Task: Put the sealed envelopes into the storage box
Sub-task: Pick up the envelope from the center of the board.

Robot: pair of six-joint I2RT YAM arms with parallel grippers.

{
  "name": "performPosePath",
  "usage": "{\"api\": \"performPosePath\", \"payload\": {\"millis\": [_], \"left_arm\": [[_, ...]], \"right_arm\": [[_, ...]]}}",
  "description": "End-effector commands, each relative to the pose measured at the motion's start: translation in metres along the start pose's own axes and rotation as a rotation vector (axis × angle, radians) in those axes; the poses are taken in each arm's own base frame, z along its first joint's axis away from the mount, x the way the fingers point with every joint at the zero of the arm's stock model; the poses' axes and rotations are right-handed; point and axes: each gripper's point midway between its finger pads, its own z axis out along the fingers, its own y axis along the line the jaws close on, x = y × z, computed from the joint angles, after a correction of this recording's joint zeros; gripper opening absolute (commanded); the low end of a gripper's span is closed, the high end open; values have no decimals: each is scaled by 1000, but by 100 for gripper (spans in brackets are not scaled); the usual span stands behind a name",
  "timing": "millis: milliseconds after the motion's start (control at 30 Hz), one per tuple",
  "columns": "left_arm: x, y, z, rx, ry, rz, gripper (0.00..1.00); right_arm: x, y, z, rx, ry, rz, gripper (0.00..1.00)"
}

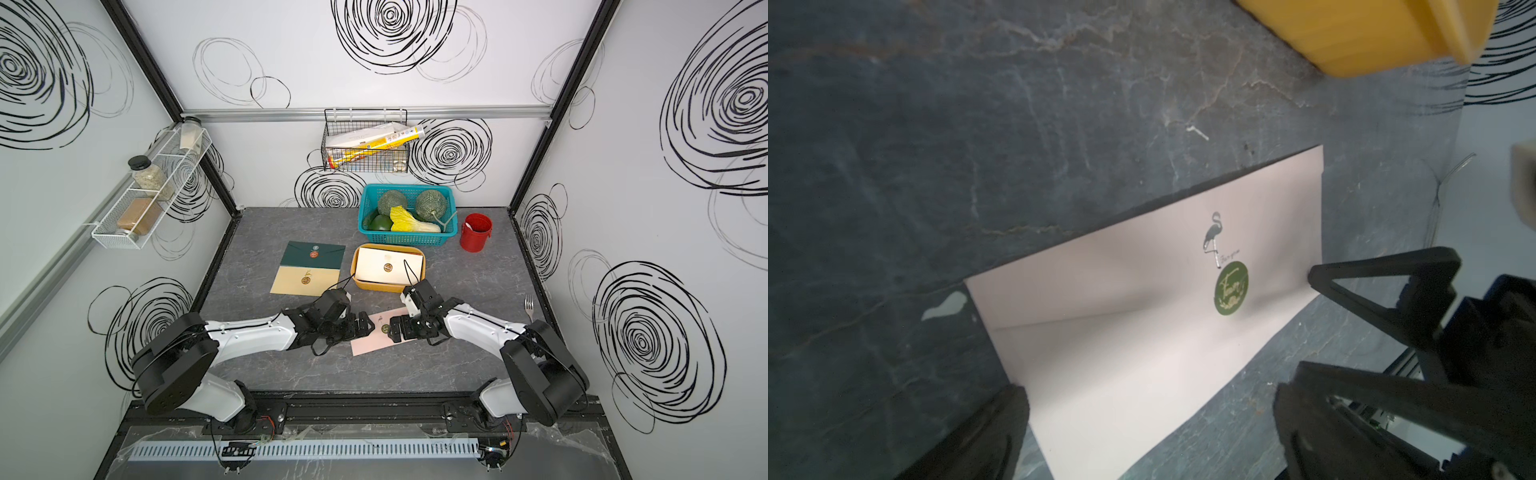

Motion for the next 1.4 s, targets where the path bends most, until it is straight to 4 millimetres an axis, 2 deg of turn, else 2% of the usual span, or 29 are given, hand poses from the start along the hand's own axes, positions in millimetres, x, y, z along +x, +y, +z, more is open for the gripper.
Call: {"api": "performPosePath", "payload": {"millis": [0, 33, 100, 267, 367, 533, 667, 767, 1000, 1233, 1367], "left_arm": [[32, 64, 11, -201, 105, -15, 99], [32, 65, 10, -205, 103, -12, 99], [30, 64, 11, -207, 102, -9, 99], [28, 62, 13, -204, 101, -8, 99], [27, 61, 14, -203, 104, -3, 99], [27, 56, 18, -185, 113, 8, 99], [26, 50, 19, -157, 118, 20, 99], [26, 49, 21, -153, 123, 30, 99], [23, 52, 21, -190, 129, 77, 99], [20, 40, 27, -192, 136, 100, 99], [22, 52, 30, -252, 134, 113, 99]], "right_arm": [[-23, -12, -23, 123, -85, 5, 100], [-31, -15, -31, 145, -113, 2, 100], [-38, -23, -33, 166, -120, 5, 100], [-26, -42, -5, 185, -10, 18, 100], [-20, -34, 7, 121, 17, 14, 100], [-7, -11, 13, 27, 33, -11, 100], [15, -4, 21, -16, 65, 18, 100], [24, -4, 23, -37, 62, 38, 100], [16, 6, 18, -91, 11, 80, 100], [23, 16, 26, -172, 37, 92, 98], [23, 29, 20, -247, 30, 74, 95]]}}
